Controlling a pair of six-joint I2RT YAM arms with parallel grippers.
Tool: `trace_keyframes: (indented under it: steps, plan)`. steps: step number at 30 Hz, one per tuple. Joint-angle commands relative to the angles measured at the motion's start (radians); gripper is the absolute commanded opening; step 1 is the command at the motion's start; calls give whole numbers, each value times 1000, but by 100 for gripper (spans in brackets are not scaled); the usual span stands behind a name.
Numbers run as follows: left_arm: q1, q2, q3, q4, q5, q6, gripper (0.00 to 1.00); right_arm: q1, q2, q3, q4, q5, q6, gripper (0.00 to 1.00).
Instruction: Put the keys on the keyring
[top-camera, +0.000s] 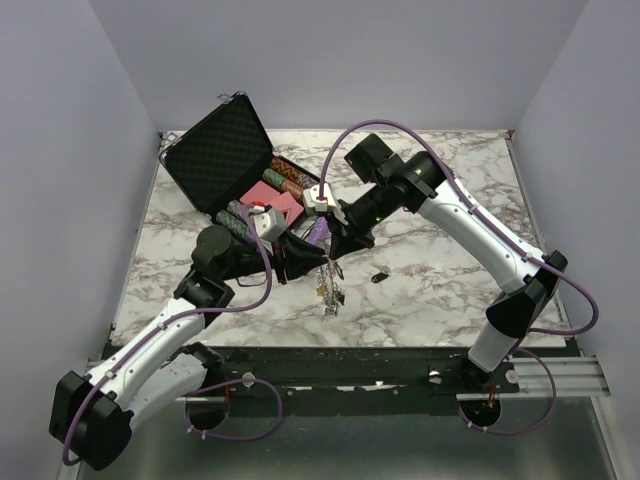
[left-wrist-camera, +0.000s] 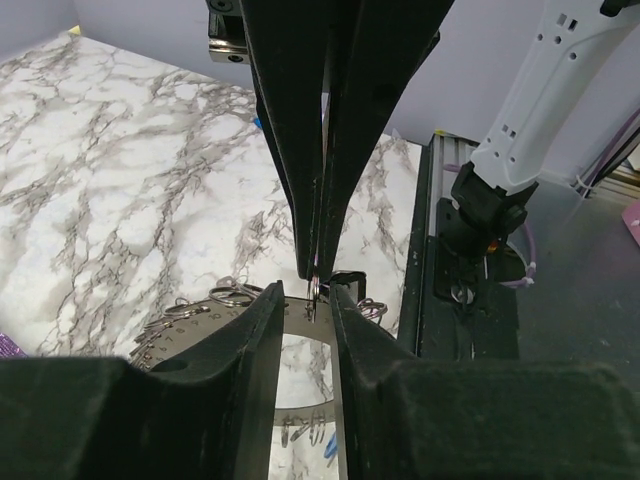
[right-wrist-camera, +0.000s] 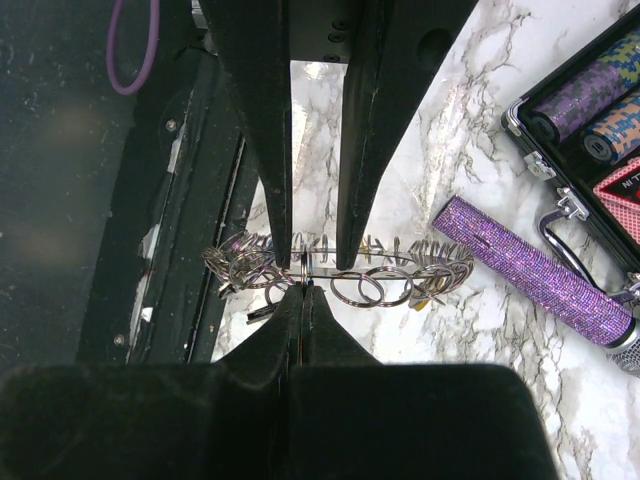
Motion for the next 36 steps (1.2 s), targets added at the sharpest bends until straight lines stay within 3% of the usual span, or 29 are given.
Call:
trace_keyframes:
  steps: [1, 21, 25, 32, 36]
  plan:
    - [5, 11, 38, 28, 45, -7, 30, 8, 10, 19, 4, -24, 9, 0]
    - [5, 46, 50, 17, 66, -19, 18, 10, 8, 15, 6, -29, 13, 0]
    - [5, 52, 60, 11, 80, -18, 0, 10, 8, 16, 6, -30, 13, 0]
    - [3, 17, 34, 6, 39, -18, 0, 10, 5, 19, 24, -30, 44, 0]
    - [3, -41, -11, 46, -7, -24, 0, 10, -6, 18, 41, -36, 70, 12]
